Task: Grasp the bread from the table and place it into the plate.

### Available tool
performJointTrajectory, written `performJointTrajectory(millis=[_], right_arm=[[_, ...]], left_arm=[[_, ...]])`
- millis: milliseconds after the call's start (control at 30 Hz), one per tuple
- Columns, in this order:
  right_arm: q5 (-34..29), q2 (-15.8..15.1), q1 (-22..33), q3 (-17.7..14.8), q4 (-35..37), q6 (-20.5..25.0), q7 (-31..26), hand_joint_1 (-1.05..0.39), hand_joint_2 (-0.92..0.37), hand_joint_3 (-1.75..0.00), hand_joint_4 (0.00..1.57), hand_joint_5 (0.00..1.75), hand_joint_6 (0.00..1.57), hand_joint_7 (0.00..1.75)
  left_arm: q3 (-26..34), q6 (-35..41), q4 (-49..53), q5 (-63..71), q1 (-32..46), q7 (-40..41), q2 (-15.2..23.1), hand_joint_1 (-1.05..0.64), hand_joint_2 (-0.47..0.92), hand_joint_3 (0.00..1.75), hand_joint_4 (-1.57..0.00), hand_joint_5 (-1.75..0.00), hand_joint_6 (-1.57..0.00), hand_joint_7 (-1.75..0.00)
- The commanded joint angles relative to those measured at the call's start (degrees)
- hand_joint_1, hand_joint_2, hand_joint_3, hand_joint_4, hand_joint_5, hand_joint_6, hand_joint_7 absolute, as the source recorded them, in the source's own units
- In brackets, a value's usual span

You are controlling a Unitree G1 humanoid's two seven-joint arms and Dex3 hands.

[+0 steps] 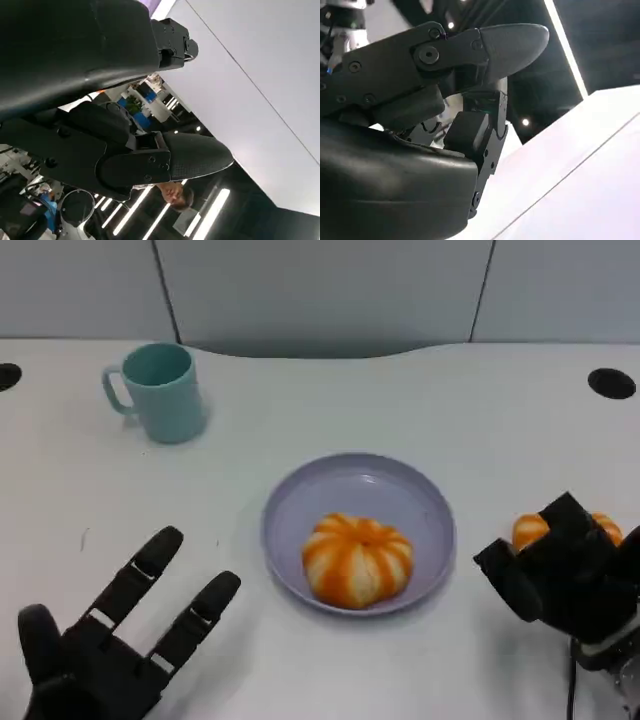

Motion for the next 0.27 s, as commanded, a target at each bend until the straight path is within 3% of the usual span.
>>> performJointTrajectory(millis=[33,67,100,167,200,267], right_arm=[[-0.3,-1.0,-0.7,-0.1,-0.2,0.7,0.2,-0.51,-0.92,-0.17,1.09,1.39,1.19,0.53],[-0.3,-1.0,-0.6,-0.1,-0.2,0.7,0.2,-0.51,-0.92,-0.17,1.09,1.39,1.19,0.52],[-0.2,-0.3,0.0,-0.6,-1.0,-2.6,-0.4,-0.51,-0.92,-0.17,1.09,1.39,1.19,0.52],[0.0,0.6,0.7,-1.3,-1.9,-6.9,-1.0,-0.53,-0.92,-0.24,1.04,1.54,1.08,0.88],[-0.3,0.0,0.4,-0.8,-1.6,-5.8,-1.1,-0.54,-0.92,-0.25,1.04,1.56,1.06,0.94],[-0.3,-0.7,0.0,-0.5,-1.1,-2.8,-1.6,-0.53,-0.92,-0.16,1.06,1.44,1.11,0.77]], left_arm=[[0.8,-0.5,0.1,0.7,0.1,-1.0,0.5,-1.05,0.92,0.56,-0.17,-0.11,-0.06,-0.02],[0.8,-0.5,0.1,0.7,0.1,-1.0,0.5,-1.05,0.92,0.56,-0.17,-0.11,-0.06,-0.02],[0.7,-1.0,0.5,1.2,0.0,-1.2,0.5,-1.05,0.92,0.56,-0.17,-0.11,-0.06,-0.02],[0.6,-1.8,1.0,1.8,-0.1,-1.4,0.5,-1.05,0.92,0.56,-0.2,-0.13,-0.1,-0.03],[0.6,-1.9,1.2,2.0,-0.3,-1.5,0.5,-1.05,0.92,0.56,-0.2,-0.13,-0.1,-0.04],[0.8,-1.9,1.8,2.2,-0.7,-1.8,0.4,-1.05,0.92,0.55,-0.21,-0.14,-0.11,-0.04]])
